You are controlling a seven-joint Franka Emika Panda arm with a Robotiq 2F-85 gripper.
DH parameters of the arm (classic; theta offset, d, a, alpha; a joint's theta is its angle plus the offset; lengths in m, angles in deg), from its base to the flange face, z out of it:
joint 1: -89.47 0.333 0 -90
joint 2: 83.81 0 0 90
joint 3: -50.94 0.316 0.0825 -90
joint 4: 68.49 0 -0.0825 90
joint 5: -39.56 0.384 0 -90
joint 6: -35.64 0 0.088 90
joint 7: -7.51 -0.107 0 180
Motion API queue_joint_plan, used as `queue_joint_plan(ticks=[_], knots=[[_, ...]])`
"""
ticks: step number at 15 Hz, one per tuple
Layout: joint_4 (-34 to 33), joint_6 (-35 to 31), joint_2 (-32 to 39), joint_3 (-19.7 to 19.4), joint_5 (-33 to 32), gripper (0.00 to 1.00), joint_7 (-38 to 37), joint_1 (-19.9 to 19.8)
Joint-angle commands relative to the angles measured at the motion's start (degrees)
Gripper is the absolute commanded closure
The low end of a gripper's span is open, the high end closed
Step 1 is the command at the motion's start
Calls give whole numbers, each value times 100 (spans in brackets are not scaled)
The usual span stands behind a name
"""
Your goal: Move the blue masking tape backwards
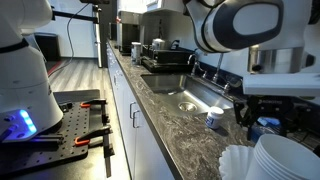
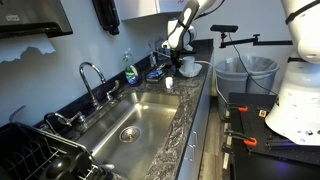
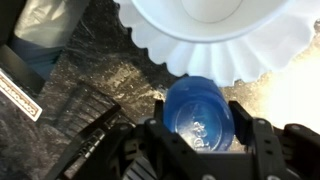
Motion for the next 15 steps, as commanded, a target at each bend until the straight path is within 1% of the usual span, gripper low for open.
queue_joint_plan(ticks=[1,6,7,11,12,13,15], knots=[[239,249,-576,-168,-159,60,-698,90],[-146,809,-608,-43,162,60,-1489,25],[-198,851,-599,18,276,60,-1571,-9],[-427,1061,-547,68,533,60,-2307,11],[-265,833,-536,87,371,60,-2042,-43],[-281,844,-535,95,370,35,-2083,-43],[-276,844,-510,98,367,35,-2082,-50]])
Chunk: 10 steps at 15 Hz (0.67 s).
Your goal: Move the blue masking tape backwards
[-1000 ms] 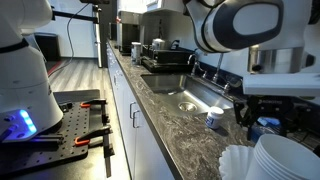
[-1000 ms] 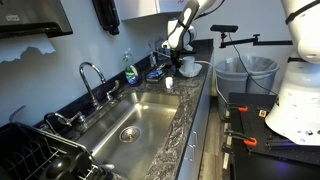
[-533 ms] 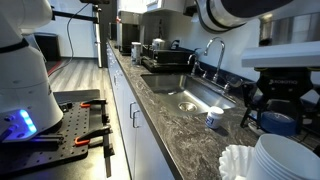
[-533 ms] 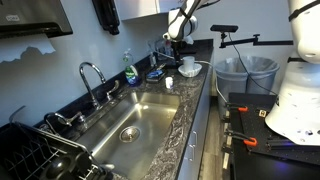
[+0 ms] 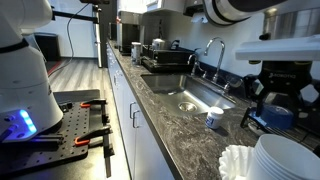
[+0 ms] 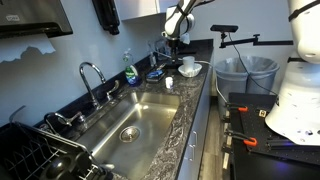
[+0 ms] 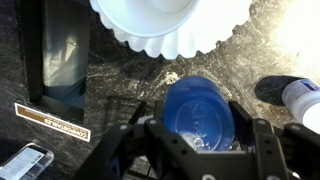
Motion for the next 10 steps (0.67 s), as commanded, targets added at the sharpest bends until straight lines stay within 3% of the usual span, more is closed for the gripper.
queue_joint_plan(ticks=[1,2,3,10], knots=[[-4,11,5,54,-39,35,-29,-54],[-4,10,15,54,-39,35,-29,-59],[-3,10,19,54,-40,60,-29,-60],[-848,88,645,281,581,60,-225,-211]])
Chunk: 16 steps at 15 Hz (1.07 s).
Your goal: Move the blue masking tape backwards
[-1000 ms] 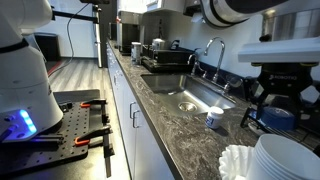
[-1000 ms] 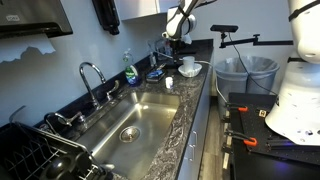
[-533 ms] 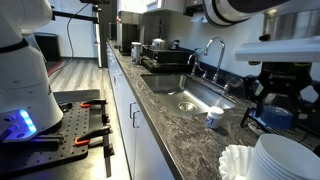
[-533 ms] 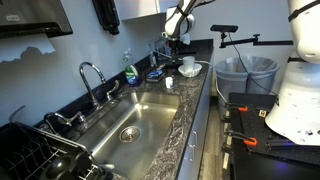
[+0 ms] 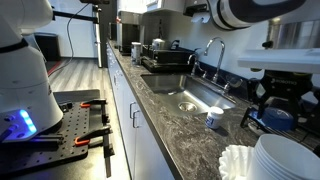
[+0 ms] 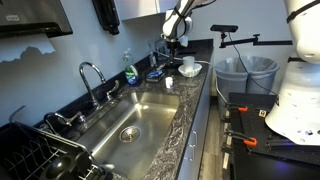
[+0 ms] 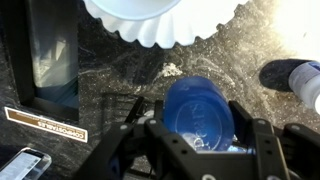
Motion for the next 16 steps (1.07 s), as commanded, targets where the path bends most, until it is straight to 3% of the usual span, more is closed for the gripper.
queue_joint_plan(ticks=[1,16], knots=[[-701,104,433,153,174,60,-253,-108],[-2881,621,2031,483,59,60,-889,-234]])
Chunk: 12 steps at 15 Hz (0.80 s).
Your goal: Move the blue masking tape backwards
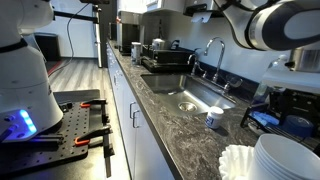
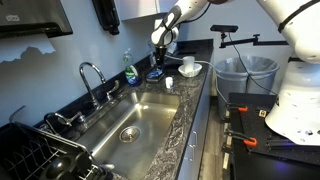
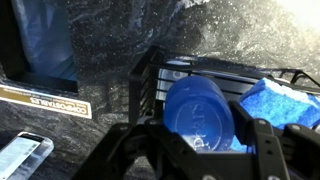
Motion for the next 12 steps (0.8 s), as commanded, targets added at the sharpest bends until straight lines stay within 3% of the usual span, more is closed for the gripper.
queue_joint_plan(ticks=[1,12], knots=[[-662,339,362,129,-65,60,-218,-71],[-1754,834,1136,319,5,60,-259,-260]])
